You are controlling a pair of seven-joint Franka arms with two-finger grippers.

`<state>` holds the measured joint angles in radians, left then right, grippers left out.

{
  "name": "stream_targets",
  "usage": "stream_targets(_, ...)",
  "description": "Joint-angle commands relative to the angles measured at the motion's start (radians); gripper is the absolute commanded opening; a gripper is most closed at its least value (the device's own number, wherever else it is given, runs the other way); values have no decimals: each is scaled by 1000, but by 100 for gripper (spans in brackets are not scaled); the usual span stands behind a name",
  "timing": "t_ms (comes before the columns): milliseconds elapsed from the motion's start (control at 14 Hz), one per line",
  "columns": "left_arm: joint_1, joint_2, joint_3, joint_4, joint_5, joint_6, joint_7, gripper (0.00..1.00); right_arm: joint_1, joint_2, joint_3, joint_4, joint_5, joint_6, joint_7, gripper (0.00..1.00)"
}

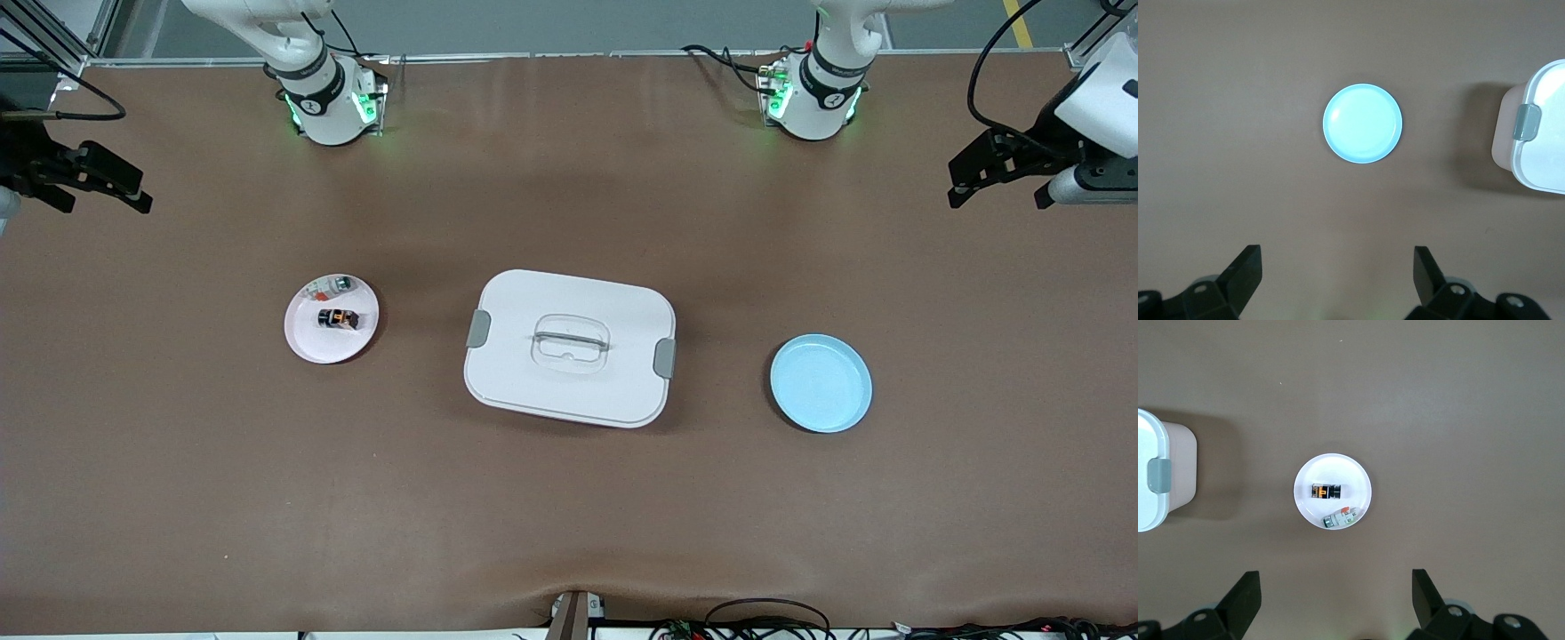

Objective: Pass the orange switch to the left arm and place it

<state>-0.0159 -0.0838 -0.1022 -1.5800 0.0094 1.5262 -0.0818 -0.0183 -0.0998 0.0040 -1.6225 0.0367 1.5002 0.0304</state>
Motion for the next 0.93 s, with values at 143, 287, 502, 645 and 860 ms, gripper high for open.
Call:
stream_targets(143,4,-11,-4,-3,-8,-3,8,100,-11,-12,5,-13,12,0,3,100)
stream_targets(287,4,-11,-2,-3,-8,-3,8,100,-9,-12,5,-13,12,0,3,100)
stream_targets(502,5,-11,-2,-1,-12,-3,10,100,-12,-11,4,-4,12,-3,5,100)
stream_targets(645,5,-11,-1,-1,-15,-3,8,100,-12,-11,4,-2,11,-6,-1,100)
stream_targets(860,5,-8,1,6,-17,-3,7,100,-12,26,4,9,-1,-6,2,100)
